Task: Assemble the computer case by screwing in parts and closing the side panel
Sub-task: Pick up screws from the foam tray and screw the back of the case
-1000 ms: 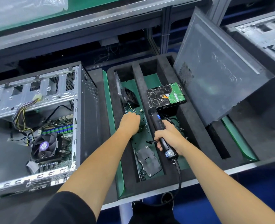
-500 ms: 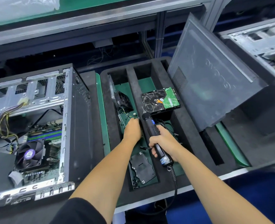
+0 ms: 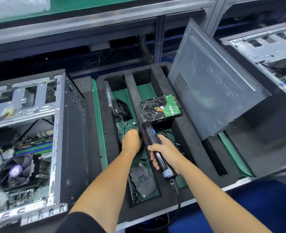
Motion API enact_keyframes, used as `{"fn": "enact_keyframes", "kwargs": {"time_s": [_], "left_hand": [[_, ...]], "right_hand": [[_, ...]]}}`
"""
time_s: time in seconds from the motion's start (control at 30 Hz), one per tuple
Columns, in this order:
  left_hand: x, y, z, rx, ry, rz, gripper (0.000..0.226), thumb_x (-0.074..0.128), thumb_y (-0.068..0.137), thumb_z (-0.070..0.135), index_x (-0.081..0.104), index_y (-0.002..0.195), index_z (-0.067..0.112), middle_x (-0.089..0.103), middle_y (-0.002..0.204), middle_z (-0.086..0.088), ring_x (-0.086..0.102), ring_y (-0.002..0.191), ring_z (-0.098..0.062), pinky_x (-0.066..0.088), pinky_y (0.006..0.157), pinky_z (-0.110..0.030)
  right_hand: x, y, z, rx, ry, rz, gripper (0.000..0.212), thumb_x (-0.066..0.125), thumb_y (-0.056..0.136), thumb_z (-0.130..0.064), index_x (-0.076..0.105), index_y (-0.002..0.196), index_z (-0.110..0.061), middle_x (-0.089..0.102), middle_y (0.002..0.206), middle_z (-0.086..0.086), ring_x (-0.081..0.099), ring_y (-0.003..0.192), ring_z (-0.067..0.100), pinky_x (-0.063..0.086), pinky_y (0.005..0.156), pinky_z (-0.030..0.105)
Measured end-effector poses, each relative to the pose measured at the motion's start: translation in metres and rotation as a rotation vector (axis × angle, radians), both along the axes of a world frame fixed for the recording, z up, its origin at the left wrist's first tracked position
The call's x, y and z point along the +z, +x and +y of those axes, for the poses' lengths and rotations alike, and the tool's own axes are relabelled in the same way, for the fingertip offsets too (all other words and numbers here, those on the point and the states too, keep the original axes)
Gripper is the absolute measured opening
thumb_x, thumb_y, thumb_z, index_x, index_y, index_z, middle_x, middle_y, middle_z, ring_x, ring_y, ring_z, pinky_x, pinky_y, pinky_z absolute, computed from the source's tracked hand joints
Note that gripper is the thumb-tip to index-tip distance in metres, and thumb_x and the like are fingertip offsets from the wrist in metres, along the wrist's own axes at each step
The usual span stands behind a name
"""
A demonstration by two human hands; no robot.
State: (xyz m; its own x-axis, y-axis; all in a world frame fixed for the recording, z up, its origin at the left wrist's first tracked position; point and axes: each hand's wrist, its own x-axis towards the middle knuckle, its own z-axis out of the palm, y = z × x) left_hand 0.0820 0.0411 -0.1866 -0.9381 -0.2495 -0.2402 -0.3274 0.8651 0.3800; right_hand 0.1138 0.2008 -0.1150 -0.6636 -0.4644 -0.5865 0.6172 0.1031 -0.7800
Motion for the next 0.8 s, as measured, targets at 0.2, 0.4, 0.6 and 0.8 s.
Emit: {"fn": "enact_keyframes", "kwargs": {"time_s": [0.2,0.4,0.6,0.8], "left_hand": [[0.023,-0.011,-0.011,0.392,0.418,0.012,0.042,0.058,0.086,0.015,0.037,0.050,0.010,0.044,0.053,-0.007,0.041,0.057,-0.025,0.034,0.057,-0.029],[0.057,-0.008,-0.017,0.535,0.692,0.049,0.037,0.064,0.076,0.002,0.042,0.048,0.012,0.048,0.049,-0.002,0.056,0.060,-0.020,0.053,0.065,-0.036],[0.120,-0.007,-0.024,0.653,0.940,0.292,0.020,0.064,0.076,0.000,0.068,0.060,0.010,0.061,0.057,-0.002,0.054,0.059,-0.017,0.049,0.068,-0.031],[0.190,0.006,-0.046,0.635,1.004,0.455,0.009,0.074,0.081,0.018,0.069,0.075,0.015,0.062,0.059,0.006,0.052,0.046,-0.003,0.046,0.046,-0.014]], "right_hand": [[0.000,0.000,-0.001,-0.016,-0.005,-0.016,0.038,0.061,0.086,-0.014,0.048,0.121,-0.011,0.055,0.068,0.015,0.050,0.047,0.025,0.042,0.045,0.031],[0.009,0.004,-0.001,-0.011,-0.006,-0.021,0.036,0.060,0.090,-0.009,0.046,0.123,-0.005,0.054,0.064,0.012,0.050,0.047,0.025,0.043,0.046,0.031],[0.043,0.016,-0.011,0.032,-0.110,0.034,0.053,0.066,0.081,-0.012,0.040,0.126,-0.019,0.059,0.068,0.008,0.055,0.051,0.024,0.048,0.049,0.032],[0.097,0.029,-0.032,0.196,-0.209,0.238,0.053,0.075,0.075,-0.017,0.052,0.122,-0.024,0.065,0.066,-0.004,0.059,0.056,0.020,0.052,0.053,0.030]]}}
